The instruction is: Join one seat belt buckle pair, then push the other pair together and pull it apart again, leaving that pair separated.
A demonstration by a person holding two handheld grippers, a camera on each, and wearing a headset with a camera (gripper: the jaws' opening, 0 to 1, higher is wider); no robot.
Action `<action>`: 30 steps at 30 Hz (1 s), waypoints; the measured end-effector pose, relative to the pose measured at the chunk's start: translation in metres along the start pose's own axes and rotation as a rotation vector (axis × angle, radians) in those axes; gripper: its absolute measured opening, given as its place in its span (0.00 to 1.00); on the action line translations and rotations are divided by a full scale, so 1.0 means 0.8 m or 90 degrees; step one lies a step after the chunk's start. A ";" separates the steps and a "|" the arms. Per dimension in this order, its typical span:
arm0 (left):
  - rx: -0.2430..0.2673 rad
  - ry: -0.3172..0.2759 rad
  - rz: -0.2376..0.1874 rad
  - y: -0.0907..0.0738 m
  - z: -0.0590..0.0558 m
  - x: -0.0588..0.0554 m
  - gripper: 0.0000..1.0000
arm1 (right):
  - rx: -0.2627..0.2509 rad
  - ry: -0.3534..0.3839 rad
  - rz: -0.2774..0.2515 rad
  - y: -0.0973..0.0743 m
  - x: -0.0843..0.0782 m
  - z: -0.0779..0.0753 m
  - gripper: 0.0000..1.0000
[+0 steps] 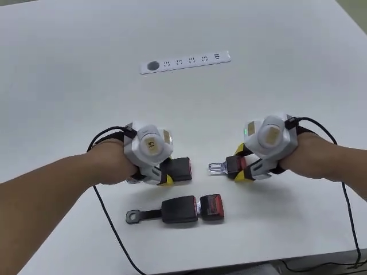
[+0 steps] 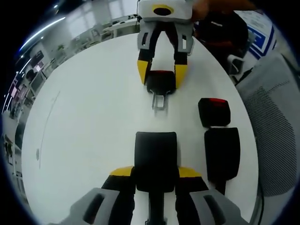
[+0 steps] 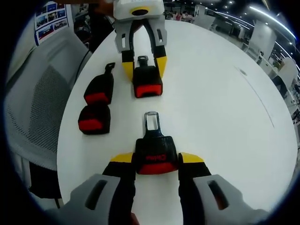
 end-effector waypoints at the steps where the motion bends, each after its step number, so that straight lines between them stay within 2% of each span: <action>1: 0.000 -0.001 0.000 0.000 0.000 0.000 0.33 | 0.001 -0.002 -0.002 0.002 0.004 0.001 0.34; 11: 0.001 -0.002 -0.003 -0.002 0.000 0.001 0.32 | 0.011 0.000 -0.009 0.025 0.033 0.012 0.35; 13: 0.002 -0.002 -0.001 -0.002 0.000 0.000 0.32 | 0.009 -0.003 0.000 0.025 0.033 0.009 0.35; 17: 0.002 0.001 0.001 -0.003 0.000 0.001 0.32 | -0.010 -0.011 0.011 0.023 0.034 0.014 0.34; 20: -0.001 0.002 0.002 -0.002 0.002 0.000 0.32 | 0.001 -0.021 -0.006 0.025 0.043 0.022 0.34; 23: -0.003 0.008 0.003 -0.002 0.001 0.000 0.32 | -0.007 -0.039 0.005 0.032 0.044 0.023 0.35; 27: -0.004 0.006 -0.010 -0.001 0.000 -0.001 0.32 | 0.005 -0.022 -0.017 0.031 0.042 0.019 0.34; 30: -0.008 0.007 -0.018 0.000 0.001 -0.002 0.32 | 0.006 -0.022 -0.019 0.032 0.042 0.021 0.34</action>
Point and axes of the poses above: the centre of the closed fingertips' face, and the gripper's own axes: y roughly forward along the fingers, z roughly to its left, x roughly out of its top, the point moved 7 cm from there along -y, roughly backward along the fingers, and after that the axes turned 12 degrees about y, right-handed, at the moved point
